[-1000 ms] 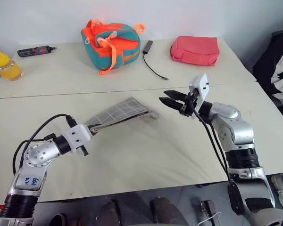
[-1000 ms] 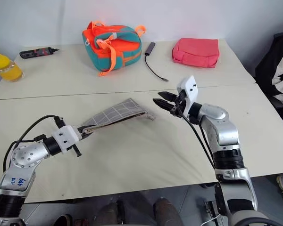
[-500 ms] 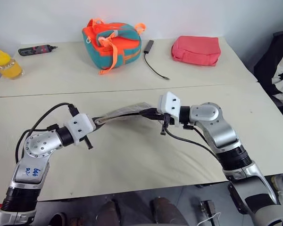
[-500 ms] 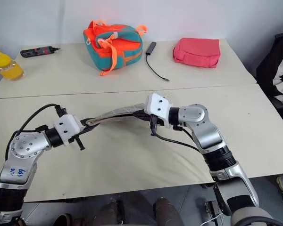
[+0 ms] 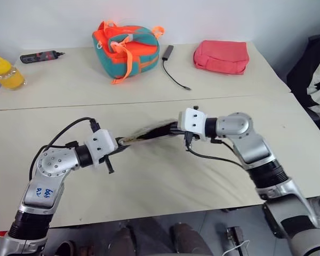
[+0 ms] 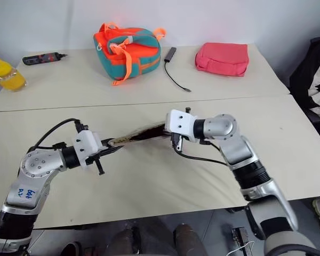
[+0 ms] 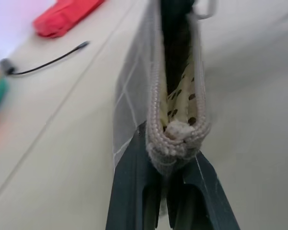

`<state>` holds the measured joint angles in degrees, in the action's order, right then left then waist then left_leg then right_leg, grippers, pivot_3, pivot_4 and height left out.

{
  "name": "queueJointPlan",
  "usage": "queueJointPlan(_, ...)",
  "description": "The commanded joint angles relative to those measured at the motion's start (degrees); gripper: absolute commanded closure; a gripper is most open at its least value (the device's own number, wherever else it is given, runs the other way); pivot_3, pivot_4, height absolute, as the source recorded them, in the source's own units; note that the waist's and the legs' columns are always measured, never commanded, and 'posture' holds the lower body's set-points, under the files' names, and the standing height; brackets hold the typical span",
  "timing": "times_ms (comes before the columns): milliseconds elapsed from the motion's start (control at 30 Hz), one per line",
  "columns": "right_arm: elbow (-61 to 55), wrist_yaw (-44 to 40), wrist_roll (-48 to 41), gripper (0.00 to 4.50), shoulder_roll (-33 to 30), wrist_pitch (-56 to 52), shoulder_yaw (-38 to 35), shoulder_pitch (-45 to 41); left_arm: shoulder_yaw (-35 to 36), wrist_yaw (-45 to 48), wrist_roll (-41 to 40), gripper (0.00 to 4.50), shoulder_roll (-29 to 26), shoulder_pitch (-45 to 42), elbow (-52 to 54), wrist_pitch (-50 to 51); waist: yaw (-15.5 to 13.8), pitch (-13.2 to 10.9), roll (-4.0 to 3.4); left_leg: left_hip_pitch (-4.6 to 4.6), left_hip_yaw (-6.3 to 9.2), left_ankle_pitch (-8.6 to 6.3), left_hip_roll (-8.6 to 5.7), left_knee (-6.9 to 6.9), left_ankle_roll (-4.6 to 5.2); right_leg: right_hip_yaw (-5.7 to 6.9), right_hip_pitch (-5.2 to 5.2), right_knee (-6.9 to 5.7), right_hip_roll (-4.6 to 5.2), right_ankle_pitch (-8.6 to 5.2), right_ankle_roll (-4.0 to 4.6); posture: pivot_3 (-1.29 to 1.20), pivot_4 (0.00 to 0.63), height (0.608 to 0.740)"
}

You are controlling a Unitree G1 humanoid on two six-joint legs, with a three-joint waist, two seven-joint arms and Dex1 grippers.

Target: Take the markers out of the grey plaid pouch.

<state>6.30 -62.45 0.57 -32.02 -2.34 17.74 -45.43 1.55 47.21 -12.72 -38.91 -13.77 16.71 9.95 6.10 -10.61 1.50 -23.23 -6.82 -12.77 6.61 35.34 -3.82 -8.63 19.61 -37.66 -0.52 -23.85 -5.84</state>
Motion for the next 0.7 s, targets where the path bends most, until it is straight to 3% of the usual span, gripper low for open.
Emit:
queueJointPlan(33,-6.9,-10.2,-5.3,4.48,-4.7,-2.1,-0.8,-2.1,1.3,1.3,-10.0,4.50,1.5,-3.1,5.3,8.2,-0.3,-0.1,-0.03,0.00,0.02,0.00,0.00,0.00,0.00,0.01,-0.01,0.00,0.00,0.00,0.00,0.00,0.150,0.740)
queueJointPlan(267,-11.2,-16.2,-2.2,4.48,-9.6,-8.5,3.4,-3.8,3.0,-0.3,-21.7,4.50,3.6,-3.5,7.9,22.6,-0.2,-0.2,-0.03,0.07,0.12,-0.01,0.05,0.25,0.01,0.03,-0.10,-0.07,-0.02,0.00,0.00,0.00,0.150,0.740)
queueJointPlan(433,-9.1,-12.9,2.3,4.48,-6.3,-7.4,6.9,-3.1,0.1,-0.9,-19.0,4.50,3.3,-0.3,8.8,22.8,0.1,-0.2,0.00,0.07,0.30,-0.01,0.04,0.31,0.02,-0.08,-0.07,-0.07,-0.03,0.00,0.00,0.00,0.150,0.740)
queueJointPlan(567,-4.0,-9.7,7.2,3.66,-5.6,-3.5,8.3,-3.6,0.0,-2.8,-19.6,4.50,4.9,-0.1,9.4,23.4,0.1,-0.2,0.06,0.06,0.29,-0.03,0.04,0.51,0.06,-0.06,-0.16,-0.06,-0.01,0.00,0.00,0.00,0.150,0.740)
queueJointPlan(700,-3.9,-9.1,7.1,2.35,-4.4,-4.2,7.7,-4.1,0.9,-3.5,-20.2,4.50,5.2,0.1,9.3,23.8,0.1,-0.2,0.06,0.06,0.25,-0.05,0.04,0.60,0.09,-0.06,-0.21,-0.07,-0.02,0.00,0.00,0.00,0.150,0.740)
